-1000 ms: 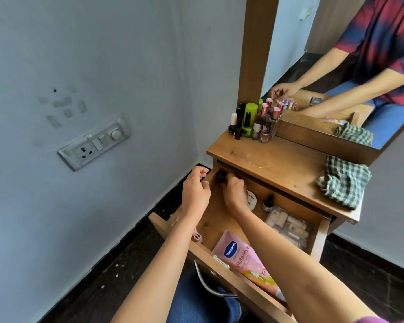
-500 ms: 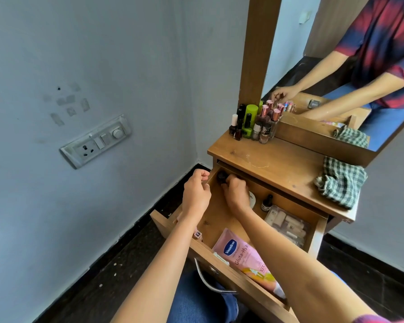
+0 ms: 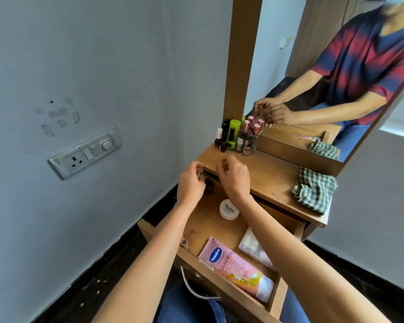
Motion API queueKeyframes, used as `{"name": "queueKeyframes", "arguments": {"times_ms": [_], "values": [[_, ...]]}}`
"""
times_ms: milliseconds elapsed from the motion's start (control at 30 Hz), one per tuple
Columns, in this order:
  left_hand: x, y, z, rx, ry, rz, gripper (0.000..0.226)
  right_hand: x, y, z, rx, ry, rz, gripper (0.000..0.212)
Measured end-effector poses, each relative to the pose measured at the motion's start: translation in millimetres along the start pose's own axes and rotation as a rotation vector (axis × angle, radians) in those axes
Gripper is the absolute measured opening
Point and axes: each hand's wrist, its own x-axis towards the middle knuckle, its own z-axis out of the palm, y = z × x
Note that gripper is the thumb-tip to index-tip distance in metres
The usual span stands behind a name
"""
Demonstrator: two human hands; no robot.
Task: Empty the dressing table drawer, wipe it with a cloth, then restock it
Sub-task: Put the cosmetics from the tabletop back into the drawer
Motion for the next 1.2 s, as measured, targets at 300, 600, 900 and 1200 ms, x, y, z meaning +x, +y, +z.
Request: {"name": "queueKeyframes", "arguments": {"times_ms": [300, 600, 900, 1200], "values": [[70.2, 43.1, 8.4, 0.074, -0.014, 0.203, 0.051, 94.1, 14.7, -32.5, -0.415, -0.038, -0.159, 0.041], [106.4, 47.3, 29.5, 0.316, -0.099, 0.347, 0.055, 127.0, 27.2, -24.2, -0.501, -0.111, -0.288, 0.033], [106.3, 43.7, 37.2, 0.23, -0.002, 0.35, 0.027, 123.4, 30.8, -18.4, -0.617, -0.065, -0.368, 0.026], [93.3, 37.0, 26.1, 0.08, 0.051, 0.232, 0.016, 115.0, 16.0, -27.7, -0.29, -0.107, -0.284, 0.027]]}}
